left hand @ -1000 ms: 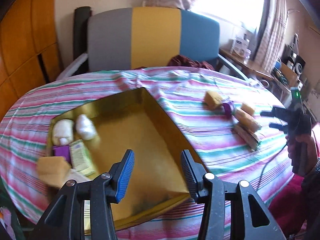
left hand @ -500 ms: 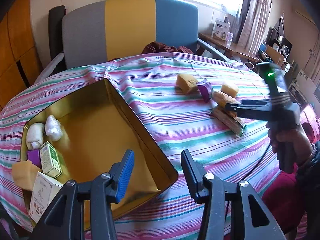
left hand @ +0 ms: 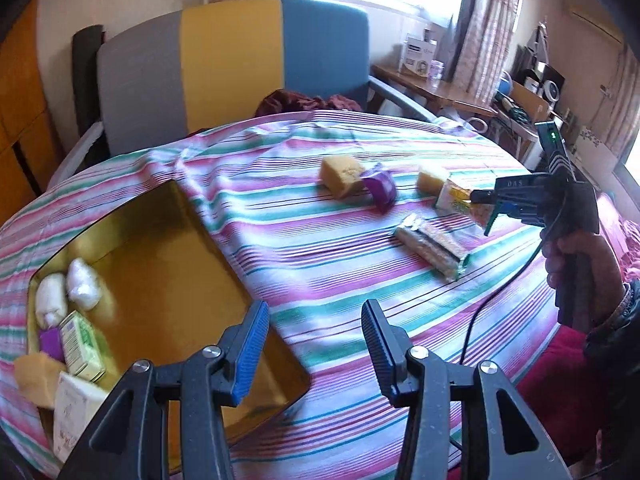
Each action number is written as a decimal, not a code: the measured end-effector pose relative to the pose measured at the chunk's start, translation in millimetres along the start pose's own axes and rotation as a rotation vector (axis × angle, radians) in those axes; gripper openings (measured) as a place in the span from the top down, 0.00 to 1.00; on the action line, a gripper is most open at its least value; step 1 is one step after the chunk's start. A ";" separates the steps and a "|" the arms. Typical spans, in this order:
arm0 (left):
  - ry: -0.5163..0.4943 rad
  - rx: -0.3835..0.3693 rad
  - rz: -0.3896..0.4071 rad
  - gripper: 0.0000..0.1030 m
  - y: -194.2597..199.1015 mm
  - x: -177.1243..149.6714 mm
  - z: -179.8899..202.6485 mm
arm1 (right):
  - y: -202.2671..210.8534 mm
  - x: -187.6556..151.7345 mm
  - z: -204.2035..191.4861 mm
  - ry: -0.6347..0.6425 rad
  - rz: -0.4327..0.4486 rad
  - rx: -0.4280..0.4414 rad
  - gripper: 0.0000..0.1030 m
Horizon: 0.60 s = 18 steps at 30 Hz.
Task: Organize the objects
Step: 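Grasp the purple snack packet with the left gripper while the right gripper regrasps the WEIDAN bag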
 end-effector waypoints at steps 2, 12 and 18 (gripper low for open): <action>-0.007 -0.018 -0.019 0.53 -10.4 4.1 7.4 | -1.4 -1.7 7.9 -0.066 -0.051 0.055 0.76; -0.022 -0.049 -0.088 0.53 -61.1 20.0 29.0 | 1.0 1.9 26.5 -0.144 -0.060 -0.003 0.69; 0.047 -0.101 -0.110 0.54 -87.4 44.3 27.0 | 3.8 0.9 14.2 -0.108 -0.055 0.009 0.50</action>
Point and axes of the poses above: each gripper's, at about its wrist camera, not at the fingertips, and y roughly against the way its jaws point, z to its right, x to its top, the point moved 8 cm from there along -y, roughly the way its jaws point, and after that the axes turned 13 degrees about -x, right-handed, at the moved point
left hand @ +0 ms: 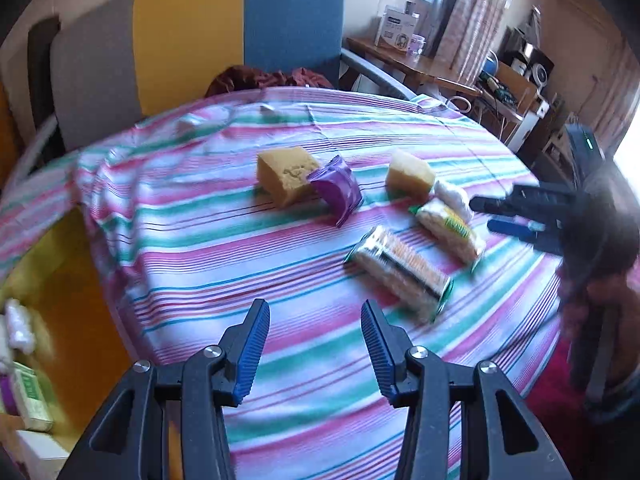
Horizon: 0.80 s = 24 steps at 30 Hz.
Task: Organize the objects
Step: 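Grasp the purple snack packet with the left gripper while the right gripper regrasps the WEIDAN bag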
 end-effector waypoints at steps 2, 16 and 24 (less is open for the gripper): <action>0.044 -0.029 -0.010 0.55 -10.2 7.9 -1.6 | -0.3 -0.6 -0.3 -0.007 -0.006 0.007 0.48; 0.188 0.014 -0.007 0.53 -103.7 81.2 0.3 | 0.5 1.1 12.7 -0.072 -0.040 0.052 0.37; 0.270 0.093 -0.007 0.52 -143.5 102.3 -15.9 | -4.4 0.2 15.1 -0.100 -0.071 0.080 0.34</action>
Point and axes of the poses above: each gripper's, at about its wrist camera, not at the fingertips, and y roughly against the way its jaws point, z to its right, x to its top, the point moved 8 cm from there along -y, roughly the way its jaws point, and after that the axes turned 13 degrees about -x, right-handed, at the moved point
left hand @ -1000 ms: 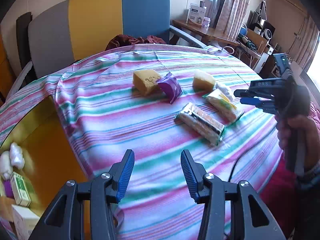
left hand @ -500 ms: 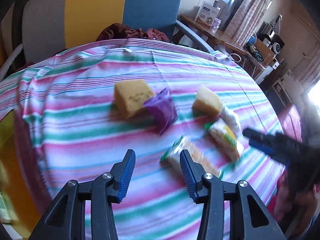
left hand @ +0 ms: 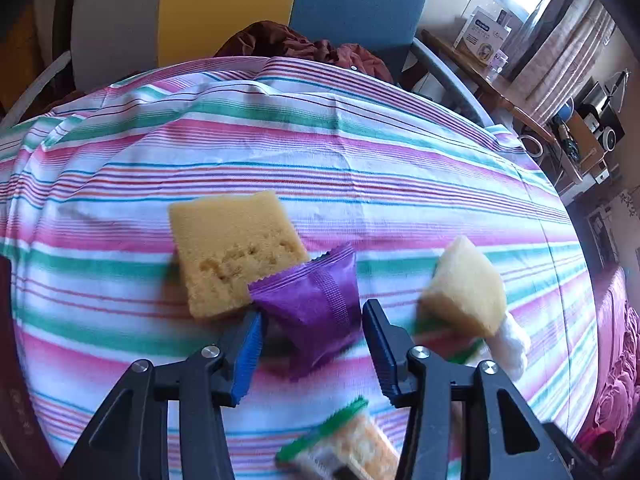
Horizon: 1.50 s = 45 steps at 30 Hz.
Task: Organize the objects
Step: 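Grasp the purple snack packet with the left gripper while the right gripper regrasps the WEIDAN bag, then carry the purple packet into the tray beside the clear bag and open left gripper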
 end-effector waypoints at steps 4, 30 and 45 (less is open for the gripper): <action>-0.013 -0.007 0.002 0.52 -12.0 2.7 -3.3 | -3.8 -1.4 -1.1 0.017 -0.005 -0.011 0.34; -0.293 -0.130 -0.069 0.63 114.3 -153.4 -37.4 | -46.7 -1.8 -8.6 0.321 0.037 -0.298 0.34; -0.326 -0.131 -0.008 0.63 142.0 -172.7 -38.0 | -54.3 -6.7 -7.2 0.427 0.053 -0.366 0.59</action>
Point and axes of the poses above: each gripper's, at about its wrist camera, not at the fingertips, and y roughly against the way its jaws point, z to its right, x to its top, the point moved 8 cm from there along -y, roughly the way its jaws point, and after that the axes turned 13 degrees about -x, right-handed, at the moved point
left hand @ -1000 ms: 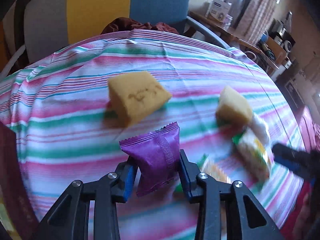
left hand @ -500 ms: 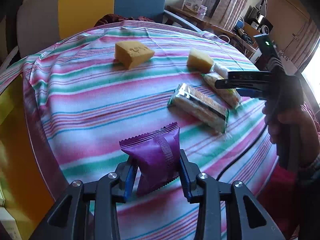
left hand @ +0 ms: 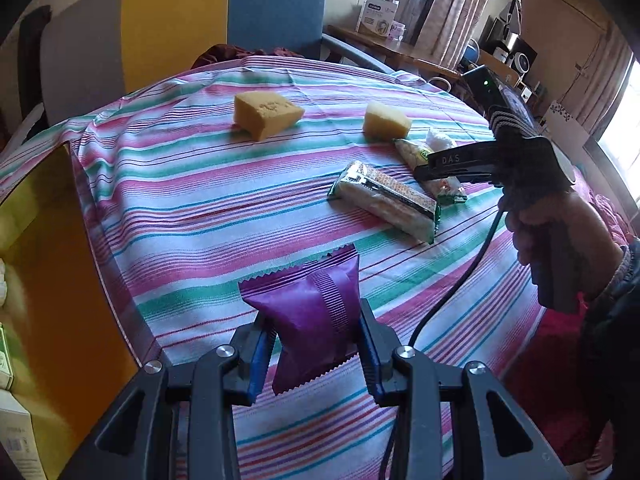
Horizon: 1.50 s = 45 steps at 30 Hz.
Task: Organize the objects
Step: 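Carry the purple packet into the tray beside the clear bag and open left gripper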
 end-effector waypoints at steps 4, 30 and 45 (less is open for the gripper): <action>-0.002 -0.014 0.029 0.63 16.6 2.5 5.4 | 2.7 -3.3 2.9 -0.001 0.000 0.003 0.59; 0.567 0.195 0.109 0.63 116.3 16.9 -266.0 | 1.2 -2.0 -8.7 0.057 0.030 -0.048 0.59; 0.604 0.344 0.063 0.61 98.2 23.5 -333.0 | 0.9 -2.2 -10.3 0.072 0.037 -0.057 0.57</action>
Point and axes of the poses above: each gripper's, at about its wrist camera, not at the fingertips, and y roughly against the way its jaws point, z to its right, x to its top, the point moved 8 cm from there along -y, roughly the way its jaws point, and after that the axes turned 13 degrees about -x, right-handed, at the moved point
